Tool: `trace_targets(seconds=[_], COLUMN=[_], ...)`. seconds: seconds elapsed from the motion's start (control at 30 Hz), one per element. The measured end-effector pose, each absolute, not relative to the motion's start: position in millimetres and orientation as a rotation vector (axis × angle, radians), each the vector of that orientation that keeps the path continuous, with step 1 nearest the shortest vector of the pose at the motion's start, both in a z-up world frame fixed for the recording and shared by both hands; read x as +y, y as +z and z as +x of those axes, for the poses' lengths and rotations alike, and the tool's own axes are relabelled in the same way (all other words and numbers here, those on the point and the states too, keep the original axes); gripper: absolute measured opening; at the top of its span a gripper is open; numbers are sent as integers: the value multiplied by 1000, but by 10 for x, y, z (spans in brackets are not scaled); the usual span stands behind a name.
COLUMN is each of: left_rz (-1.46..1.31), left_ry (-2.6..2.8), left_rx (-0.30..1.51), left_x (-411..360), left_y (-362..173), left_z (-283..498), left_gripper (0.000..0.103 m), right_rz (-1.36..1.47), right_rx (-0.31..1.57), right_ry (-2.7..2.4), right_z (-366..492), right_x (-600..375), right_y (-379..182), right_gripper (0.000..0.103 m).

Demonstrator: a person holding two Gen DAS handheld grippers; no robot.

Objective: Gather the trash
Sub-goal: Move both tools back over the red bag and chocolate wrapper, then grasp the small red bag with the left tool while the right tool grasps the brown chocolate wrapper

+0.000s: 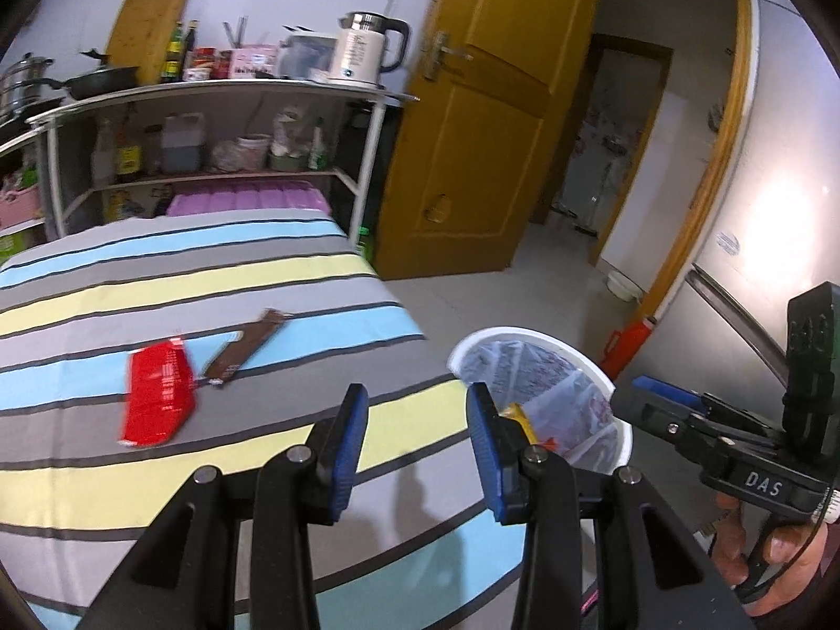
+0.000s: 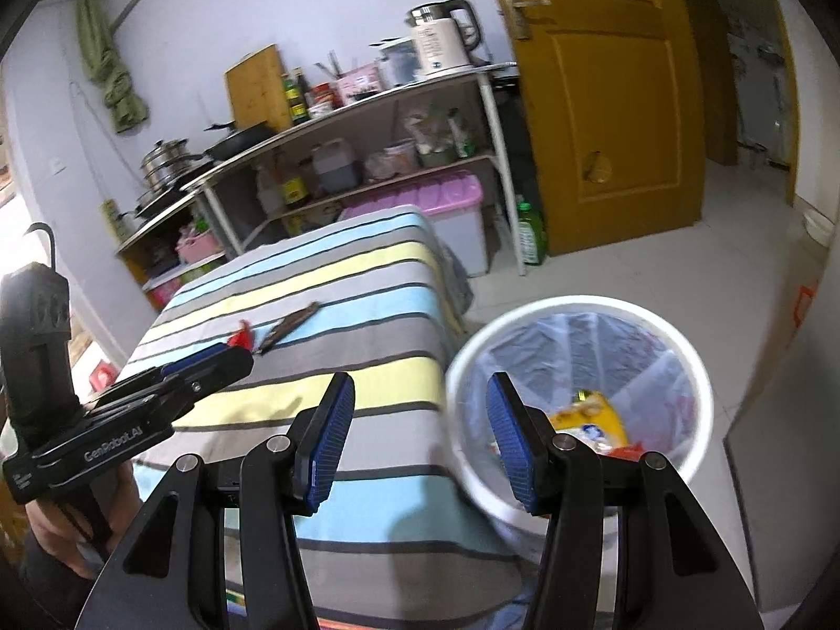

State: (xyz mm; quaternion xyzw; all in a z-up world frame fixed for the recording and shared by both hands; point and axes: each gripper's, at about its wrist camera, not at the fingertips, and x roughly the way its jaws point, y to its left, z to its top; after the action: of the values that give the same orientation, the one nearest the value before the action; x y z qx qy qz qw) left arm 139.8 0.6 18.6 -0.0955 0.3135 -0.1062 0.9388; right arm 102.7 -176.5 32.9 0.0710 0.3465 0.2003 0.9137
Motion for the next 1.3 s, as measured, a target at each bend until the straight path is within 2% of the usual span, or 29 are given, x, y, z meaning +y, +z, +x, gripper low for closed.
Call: trace_targets(seconds=[0.57, 0.97, 1.3], left_rz=[-259, -264, -268], left_ry=[-30, 26, 46], left_rx=[654, 758, 836], left_x=[879, 1049, 1082], left_y=[-64, -373, -513], left_z=[1406, 1771, 1989], left_gripper=[40, 40, 18], right_rz=[84, 80, 77], right_rx=[738, 767, 793], right_ry=[527, 555, 573], right_z=[1155, 1392, 1554], right_x=[-1104, -897, -738], right_y=[287, 157, 42], right_gripper=[52, 52, 51])
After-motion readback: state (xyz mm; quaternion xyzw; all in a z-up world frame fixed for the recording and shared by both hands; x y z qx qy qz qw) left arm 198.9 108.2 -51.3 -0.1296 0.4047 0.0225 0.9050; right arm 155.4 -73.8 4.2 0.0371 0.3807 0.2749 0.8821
